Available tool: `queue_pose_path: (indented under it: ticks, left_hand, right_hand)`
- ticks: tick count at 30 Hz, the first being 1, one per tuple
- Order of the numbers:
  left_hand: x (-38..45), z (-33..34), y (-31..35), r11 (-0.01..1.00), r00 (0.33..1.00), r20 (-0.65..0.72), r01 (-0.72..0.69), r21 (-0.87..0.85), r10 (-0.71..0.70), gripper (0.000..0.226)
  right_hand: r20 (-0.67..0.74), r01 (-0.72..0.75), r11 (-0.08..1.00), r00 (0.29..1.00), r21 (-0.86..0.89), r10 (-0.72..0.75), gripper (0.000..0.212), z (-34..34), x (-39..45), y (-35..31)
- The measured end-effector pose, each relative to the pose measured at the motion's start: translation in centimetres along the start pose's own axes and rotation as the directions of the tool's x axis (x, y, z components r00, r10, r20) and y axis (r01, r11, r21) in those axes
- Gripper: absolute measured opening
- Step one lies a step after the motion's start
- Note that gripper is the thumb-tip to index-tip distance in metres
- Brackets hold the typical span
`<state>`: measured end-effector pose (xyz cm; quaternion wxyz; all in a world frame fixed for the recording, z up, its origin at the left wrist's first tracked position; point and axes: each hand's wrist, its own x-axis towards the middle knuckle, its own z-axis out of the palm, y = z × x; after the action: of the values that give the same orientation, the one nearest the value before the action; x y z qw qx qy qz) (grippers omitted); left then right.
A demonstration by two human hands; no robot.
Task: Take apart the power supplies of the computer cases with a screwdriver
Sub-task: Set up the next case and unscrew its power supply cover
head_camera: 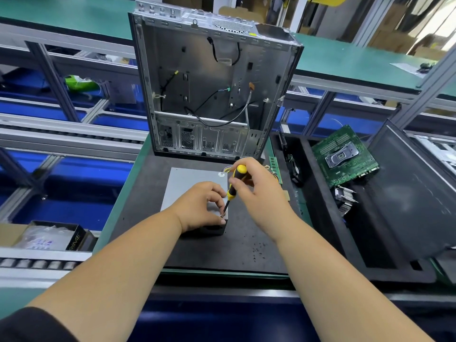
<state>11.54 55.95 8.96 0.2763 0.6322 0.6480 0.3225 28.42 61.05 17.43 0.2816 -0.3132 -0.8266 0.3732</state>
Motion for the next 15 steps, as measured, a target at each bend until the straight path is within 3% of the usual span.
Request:
queue_pose_path:
  ticks: [2, 5, 8, 11, 15]
  left_hand:
    - [0.0, 0.0, 0.0, 1.000, 1.000, 0.004, 0.008, -0.001, -0.008, 0.031]
    - [0.1, 0.3, 0.0, 1.000, 1.000, 0.009, -0.016, 0.015, 0.016, 0.034]
    - [0.2, 0.4, 0.2, 1.000, 1.000, -0.006, -0.014, 0.024, 0.014, 0.034]
    - [0.2, 0.2, 0.2, 1.000, 1.000, -0.011, -0.021, 0.008, 0.021, 0.031]
    - [0.2, 0.2, 0.1, 1.000, 1.000, -0.009, -0.010, -0.014, 0.010, 0.028]
  right_hand:
    - [0.035, -0.070, 0.996, 0.997, 0.060, 0.068, 0.007, 0.3, 0.3, 0.1]
    - [0.120, -0.166, 0.907, 0.984, 0.388, 0.129, 0.003, 1.2, 0.6, 0.3]
    - [0.080, -0.133, 0.770, 0.991, 0.624, 0.107, 0.023, 2.4, 0.8, 0.3]
    - [0.078, -0.112, 0.707, 0.994, 0.698, 0.081, 0.032, 3.1, 1.0, 0.3]
    - [0.149, -0.168, 0.652, 0.985, 0.739, 0.085, 0.025, 3.0, 1.3, 0.3]
